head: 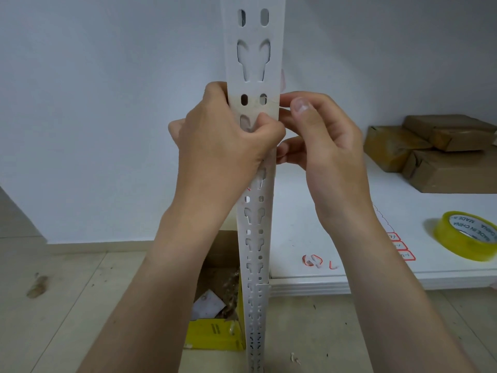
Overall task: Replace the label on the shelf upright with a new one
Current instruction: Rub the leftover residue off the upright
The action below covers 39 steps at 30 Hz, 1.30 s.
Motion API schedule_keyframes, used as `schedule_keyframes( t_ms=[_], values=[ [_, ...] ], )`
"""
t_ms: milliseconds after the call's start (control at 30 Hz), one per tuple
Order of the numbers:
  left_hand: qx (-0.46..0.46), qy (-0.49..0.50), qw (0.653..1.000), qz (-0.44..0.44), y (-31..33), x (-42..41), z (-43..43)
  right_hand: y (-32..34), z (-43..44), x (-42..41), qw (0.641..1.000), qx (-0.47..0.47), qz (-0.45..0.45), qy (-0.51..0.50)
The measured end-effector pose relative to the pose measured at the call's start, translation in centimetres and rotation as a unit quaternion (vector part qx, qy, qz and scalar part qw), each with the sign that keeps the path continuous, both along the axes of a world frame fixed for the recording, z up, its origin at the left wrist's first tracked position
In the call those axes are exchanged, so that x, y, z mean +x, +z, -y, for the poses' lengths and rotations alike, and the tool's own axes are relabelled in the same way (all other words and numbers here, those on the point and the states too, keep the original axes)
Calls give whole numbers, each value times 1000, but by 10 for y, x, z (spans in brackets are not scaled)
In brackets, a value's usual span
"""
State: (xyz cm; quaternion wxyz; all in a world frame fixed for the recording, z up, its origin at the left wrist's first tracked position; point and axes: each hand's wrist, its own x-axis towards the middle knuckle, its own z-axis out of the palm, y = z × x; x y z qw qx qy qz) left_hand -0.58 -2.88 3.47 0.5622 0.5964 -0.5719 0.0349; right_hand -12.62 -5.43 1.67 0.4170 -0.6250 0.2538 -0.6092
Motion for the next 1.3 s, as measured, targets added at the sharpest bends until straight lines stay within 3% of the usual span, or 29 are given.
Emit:
schedule_keyframes(
  t_ms=[300, 667, 1300],
  values=[
    [29, -24, 998, -54, -1, -14, -4, 4, -5, -3, 1000, 13, -7, -3],
    [26, -160, 966, -200, -2, -5, -4, 4, -5, -3, 1000, 13, -4, 9],
    [17, -157, 954, -257, -3, -10, 5, 4, -7, -2, 1000, 12, -5, 5]
  ],
)
